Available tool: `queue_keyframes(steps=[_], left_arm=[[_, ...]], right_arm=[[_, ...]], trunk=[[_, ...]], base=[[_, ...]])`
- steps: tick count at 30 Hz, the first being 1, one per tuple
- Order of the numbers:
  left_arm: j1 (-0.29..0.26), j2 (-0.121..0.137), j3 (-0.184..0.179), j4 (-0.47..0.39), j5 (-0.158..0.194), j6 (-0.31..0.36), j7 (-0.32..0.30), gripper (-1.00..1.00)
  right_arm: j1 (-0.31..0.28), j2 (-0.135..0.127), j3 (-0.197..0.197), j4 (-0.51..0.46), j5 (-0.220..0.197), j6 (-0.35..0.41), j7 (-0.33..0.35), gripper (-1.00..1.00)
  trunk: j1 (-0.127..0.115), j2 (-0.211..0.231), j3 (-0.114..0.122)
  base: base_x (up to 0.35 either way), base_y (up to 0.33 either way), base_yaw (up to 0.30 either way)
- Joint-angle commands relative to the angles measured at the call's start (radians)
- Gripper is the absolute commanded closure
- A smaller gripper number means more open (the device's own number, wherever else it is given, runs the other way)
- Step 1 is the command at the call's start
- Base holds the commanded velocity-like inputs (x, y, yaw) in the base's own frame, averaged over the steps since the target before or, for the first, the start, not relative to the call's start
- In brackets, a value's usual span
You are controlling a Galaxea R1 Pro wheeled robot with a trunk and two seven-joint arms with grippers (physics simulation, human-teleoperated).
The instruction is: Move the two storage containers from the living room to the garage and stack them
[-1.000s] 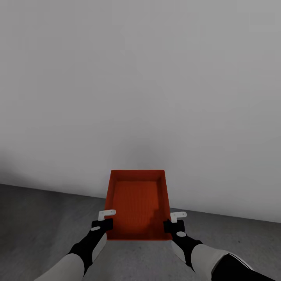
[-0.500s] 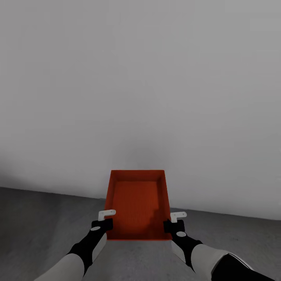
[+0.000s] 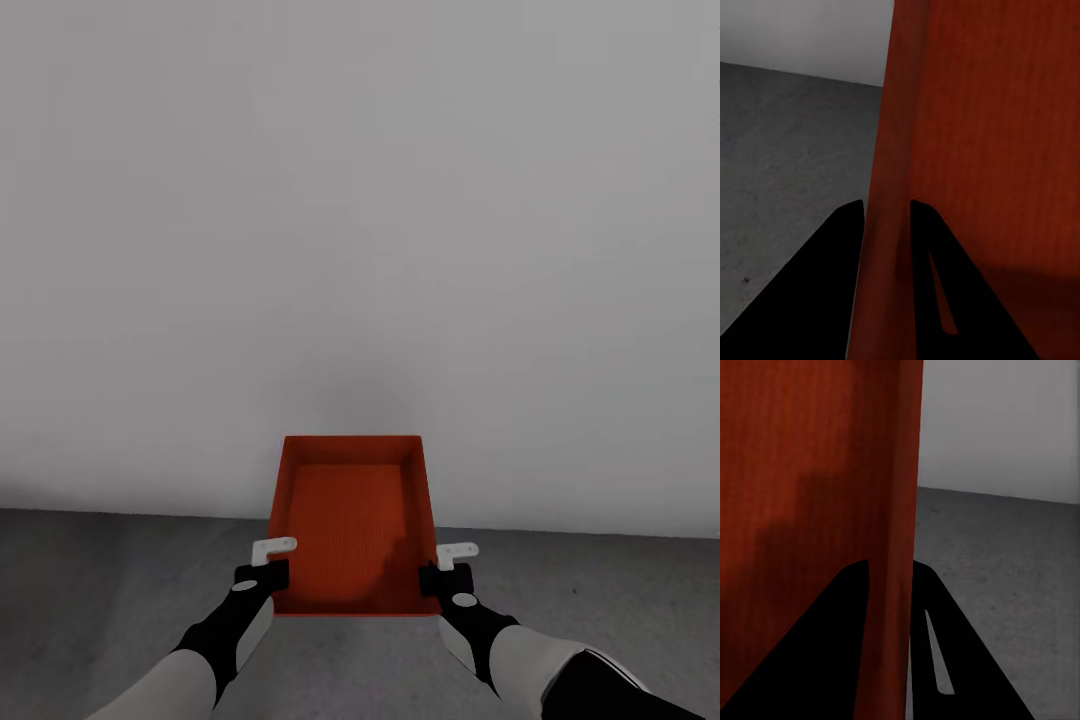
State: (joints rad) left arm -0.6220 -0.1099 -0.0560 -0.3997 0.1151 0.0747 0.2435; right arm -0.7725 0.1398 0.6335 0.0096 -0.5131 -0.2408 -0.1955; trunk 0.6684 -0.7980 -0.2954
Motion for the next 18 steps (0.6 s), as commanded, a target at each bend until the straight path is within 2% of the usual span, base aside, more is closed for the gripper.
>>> queue_keyframes(steps=[1, 18], left_arm=[[-0.001, 0.015, 0.022, -0.003, 0.006, 0.007, 0.013, 1.0], [-0.001, 0.015, 0.022, -0.003, 0.006, 0.007, 0.013, 1.0]], right_arm=[[-0.001, -0.001, -0.015, 0.0, -0.007, -0.005, -0.002, 1.0], [-0.001, -0.001, -0.015, 0.0, -0.007, -0.003, -0.002, 1.0]], trunk=[[0.0, -0.001, -0.001], [0.0, -0.001, -0.001]], base=[[0.0, 0.0, -0.014], [0.0, 0.0, -0.002]])
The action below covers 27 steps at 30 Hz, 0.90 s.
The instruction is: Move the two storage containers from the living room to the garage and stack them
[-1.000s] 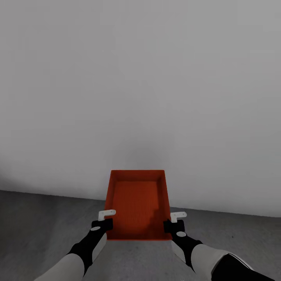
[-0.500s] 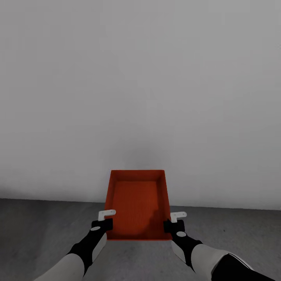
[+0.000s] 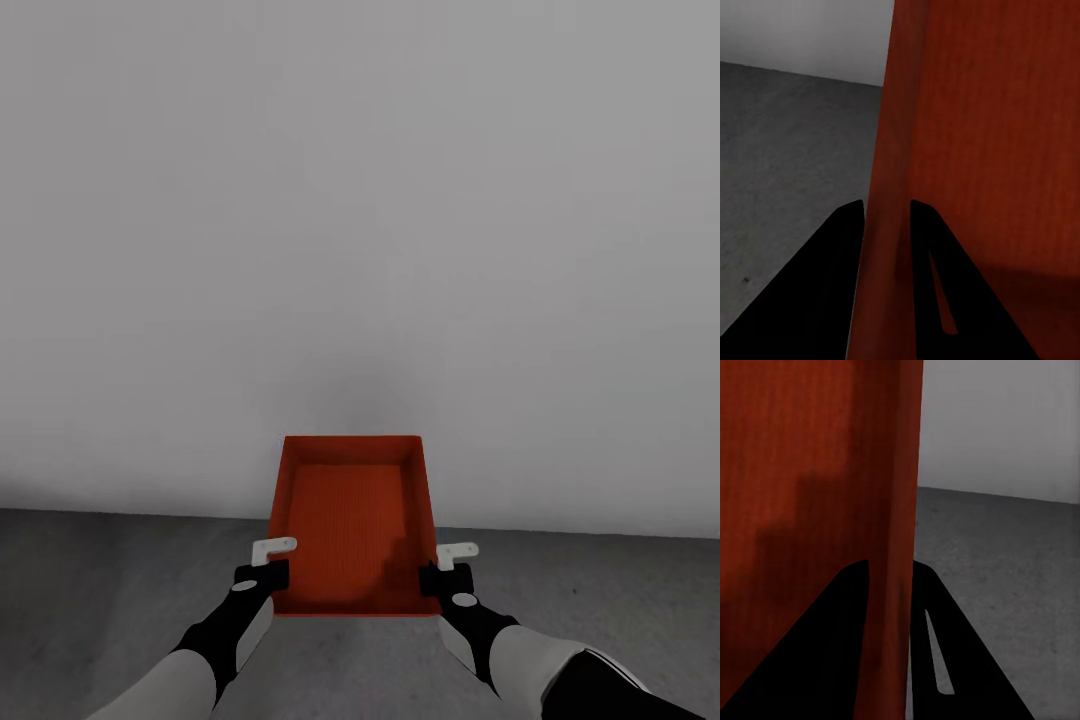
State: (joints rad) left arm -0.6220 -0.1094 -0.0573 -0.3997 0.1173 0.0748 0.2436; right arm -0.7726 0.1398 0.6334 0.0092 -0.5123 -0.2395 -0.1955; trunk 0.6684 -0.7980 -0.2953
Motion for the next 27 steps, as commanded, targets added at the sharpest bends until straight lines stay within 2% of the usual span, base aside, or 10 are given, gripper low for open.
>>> queue_keyframes(steps=[1, 8, 27], left_arm=[[-0.001, 0.015, 0.024, -0.003, 0.004, 0.007, 0.013, 1.0], [-0.001, 0.015, 0.024, -0.004, 0.004, 0.007, 0.013, 1.0], [-0.001, 0.015, 0.024, -0.003, 0.004, 0.007, 0.013, 1.0]], right_arm=[[0.0, -0.001, -0.015, 0.0, -0.008, -0.004, -0.002, 1.0], [0.0, 0.0, -0.015, 0.0, -0.008, -0.003, -0.002, 1.0], [0.0, 0.0, -0.015, 0.0, -0.009, -0.003, -0.002, 1.0]], trunk=[[0.0, -0.001, -0.001], [0.0, -0.001, -0.003], [0.0, -0.001, -0.033]], base=[[0.0, 0.0, 0.0], [0.0, 0.0, 0.0], [0.0, 0.0, 0.0]])
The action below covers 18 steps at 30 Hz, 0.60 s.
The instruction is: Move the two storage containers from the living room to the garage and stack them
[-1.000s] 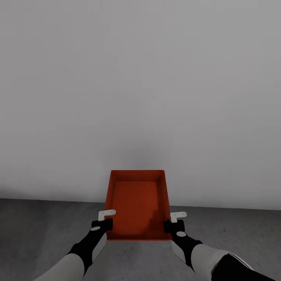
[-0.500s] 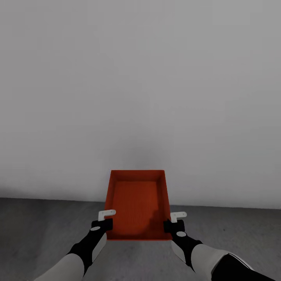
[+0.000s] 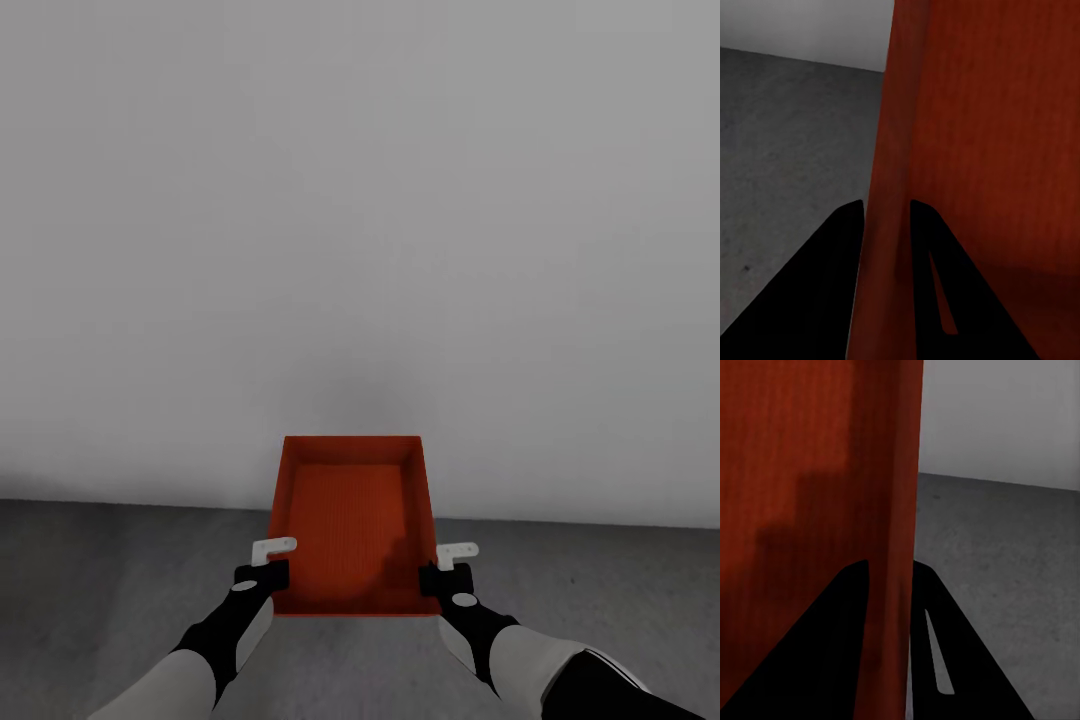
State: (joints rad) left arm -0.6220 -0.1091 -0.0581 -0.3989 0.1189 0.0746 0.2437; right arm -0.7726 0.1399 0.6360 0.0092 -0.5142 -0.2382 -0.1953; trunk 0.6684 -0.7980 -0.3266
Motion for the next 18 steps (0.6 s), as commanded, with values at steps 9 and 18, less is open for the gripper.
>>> queue_keyframes(steps=[9, 18], left_arm=[[-0.001, 0.015, 0.025, -0.003, 0.002, 0.007, 0.013, 1.0], [-0.001, 0.015, 0.025, -0.003, 0.002, 0.007, 0.013, 1.0]], right_arm=[[-0.001, 0.0, -0.018, 0.0, -0.007, -0.006, -0.003, 1.0], [-0.001, -0.001, -0.018, 0.0, -0.007, -0.006, -0.003, 1.0]], trunk=[[0.0, -0.001, -0.016], [0.0, -0.001, -0.03]], base=[[0.0, 0.0, 0.0], [0.0, 0.0, 0.0]])
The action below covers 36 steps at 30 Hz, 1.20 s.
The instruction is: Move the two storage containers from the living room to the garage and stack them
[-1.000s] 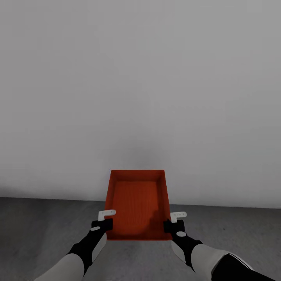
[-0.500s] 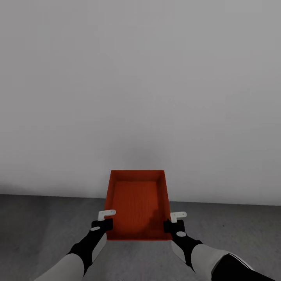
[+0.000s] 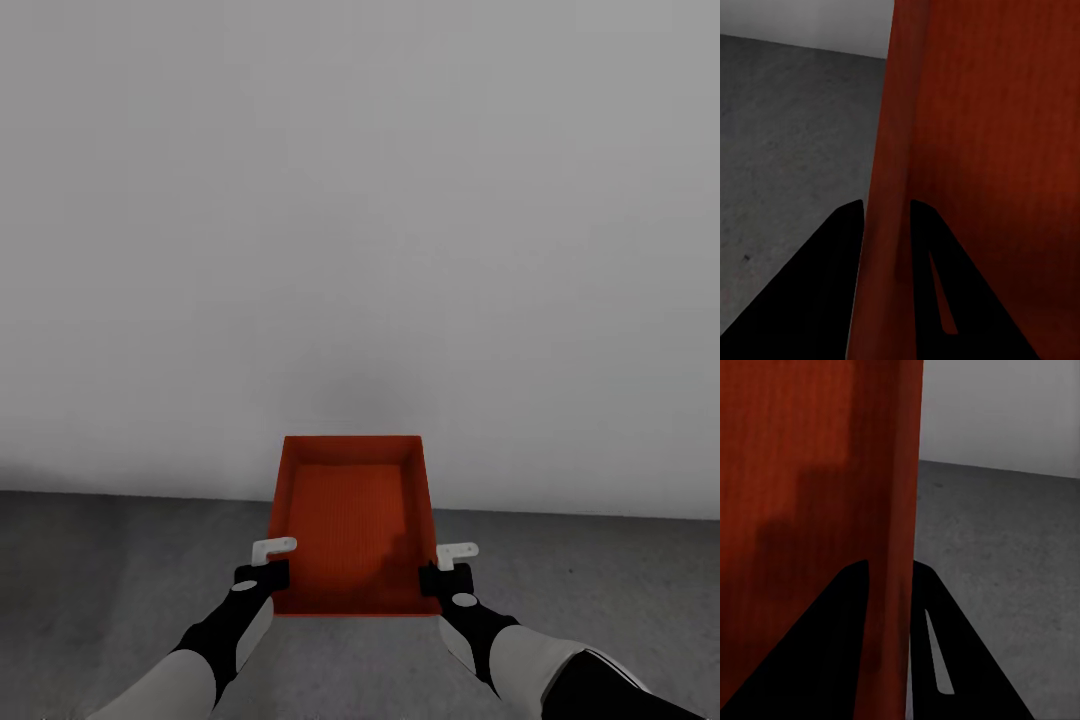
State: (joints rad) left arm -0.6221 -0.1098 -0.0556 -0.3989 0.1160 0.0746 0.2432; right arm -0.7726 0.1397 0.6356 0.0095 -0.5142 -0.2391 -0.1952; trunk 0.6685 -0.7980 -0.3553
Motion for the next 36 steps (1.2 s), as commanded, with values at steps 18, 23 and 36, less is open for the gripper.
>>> queue_keyframes(steps=[18, 23, 36], left_arm=[[-0.001, 0.016, 0.023, -0.003, 0.005, 0.007, 0.013, 1.0], [-0.001, 0.016, 0.023, -0.003, 0.005, 0.007, 0.014, 1.0], [-0.001, 0.016, 0.023, -0.003, 0.005, 0.007, 0.014, 1.0]], right_arm=[[-0.001, 0.0, -0.017, 0.0, -0.006, -0.005, -0.004, 1.0], [-0.001, 0.0, -0.017, 0.0, -0.006, -0.006, -0.004, 1.0], [-0.001, 0.0, -0.017, 0.0, -0.006, -0.006, -0.004, 1.0]], trunk=[[0.0, -0.001, -0.03], [0.0, -0.001, -0.038], [0.0, -0.001, -0.059]], base=[[0.0, 0.0, 0.0], [0.0, 0.0, 0.0], [0.0, 0.0, 0.0]])
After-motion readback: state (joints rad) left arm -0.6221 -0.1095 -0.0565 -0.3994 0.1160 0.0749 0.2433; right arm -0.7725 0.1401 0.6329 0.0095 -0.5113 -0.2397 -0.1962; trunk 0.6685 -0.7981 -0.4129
